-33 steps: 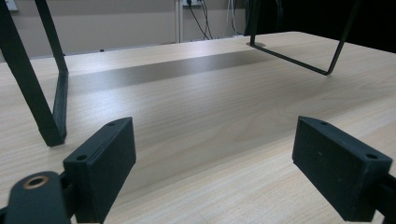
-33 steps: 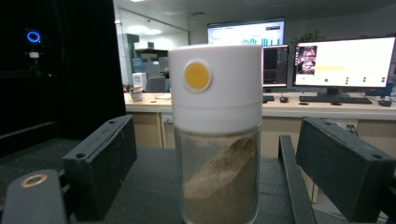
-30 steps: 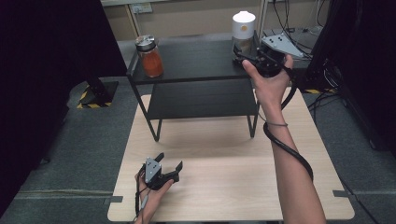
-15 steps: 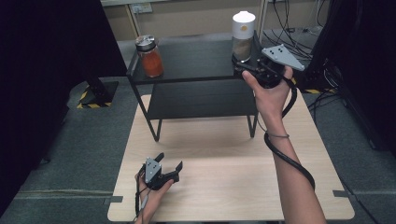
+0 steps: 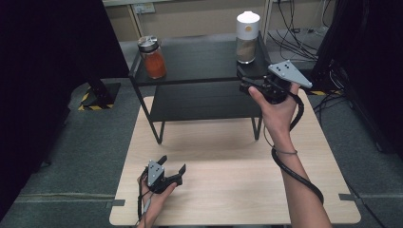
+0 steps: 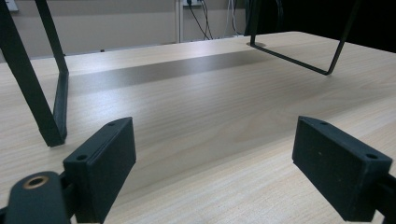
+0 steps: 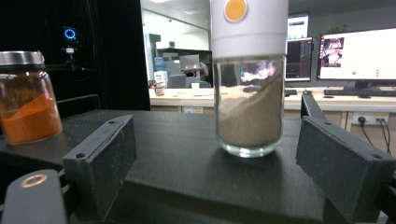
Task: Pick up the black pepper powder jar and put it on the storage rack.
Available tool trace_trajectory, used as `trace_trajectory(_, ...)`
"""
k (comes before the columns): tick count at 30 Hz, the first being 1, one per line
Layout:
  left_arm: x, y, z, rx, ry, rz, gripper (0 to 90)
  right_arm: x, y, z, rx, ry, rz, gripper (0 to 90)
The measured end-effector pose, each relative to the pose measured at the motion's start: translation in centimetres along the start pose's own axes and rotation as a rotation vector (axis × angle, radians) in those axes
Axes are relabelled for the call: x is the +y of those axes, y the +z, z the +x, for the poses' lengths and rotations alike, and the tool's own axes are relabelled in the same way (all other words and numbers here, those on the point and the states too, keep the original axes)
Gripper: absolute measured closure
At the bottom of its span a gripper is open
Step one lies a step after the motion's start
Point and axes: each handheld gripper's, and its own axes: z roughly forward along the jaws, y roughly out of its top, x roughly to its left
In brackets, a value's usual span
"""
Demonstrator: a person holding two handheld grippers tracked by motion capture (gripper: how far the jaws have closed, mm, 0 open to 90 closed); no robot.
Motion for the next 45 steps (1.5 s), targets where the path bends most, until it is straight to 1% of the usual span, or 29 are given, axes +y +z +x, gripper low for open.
trace_trajectory(7, 0.0, 0.0, 0.0, 0.001, 0.001, 0.001, 13.0, -1.0, -1.2, -0.6, 0.004, 0.017, 0.005, 12.7)
trace_trajectory(11, 0.0, 0.0, -0.1, 0.001, 0.002, 0.001, 12.9, -1.6, -1.8, -1.1, 0.019, 0.041, 0.006, 12.7)
trace_trajectory(14, 0.0, 0.0, -0.1, 0.000, 0.004, 0.001, 13.0, -2.1, -2.2, -1.3, 0.027, 0.048, 0.011, 12.7)
trace_trajectory(22, 0.0, 0.0, -0.1, -0.001, 0.004, 0.001, 12.9, -3.0, -2.9, -1.2, 0.040, 0.038, 0.018, 12.7)
trace_trajectory(29, 0.0, 0.0, -0.1, -0.002, 0.004, -0.001, 13.0, -3.8, -3.3, -1.2, 0.044, 0.029, 0.038, 12.7)
trace_trajectory(32, 0.0, 0.0, -0.1, -0.002, 0.003, -0.001, 13.0, -4.2, -3.5, -1.3, 0.052, 0.031, 0.058, 12.7)
trace_trajectory(33, 0.0, 0.0, -0.1, -0.002, 0.004, -0.001, 13.0, -4.3, -3.6, -1.3, 0.053, 0.026, 0.070, 12.6)
trace_trajectory(35, 0.0, 0.0, -0.2, -0.002, 0.007, -0.001, 13.0, -4.5, -3.8, -1.3, 0.049, 0.025, 0.077, 12.6)
trace_trajectory(45, 0.0, 0.0, -0.2, -0.003, 0.006, -0.002, 12.9, -5.5, -4.8, -1.7, 0.051, 0.024, 0.092, 12.7)
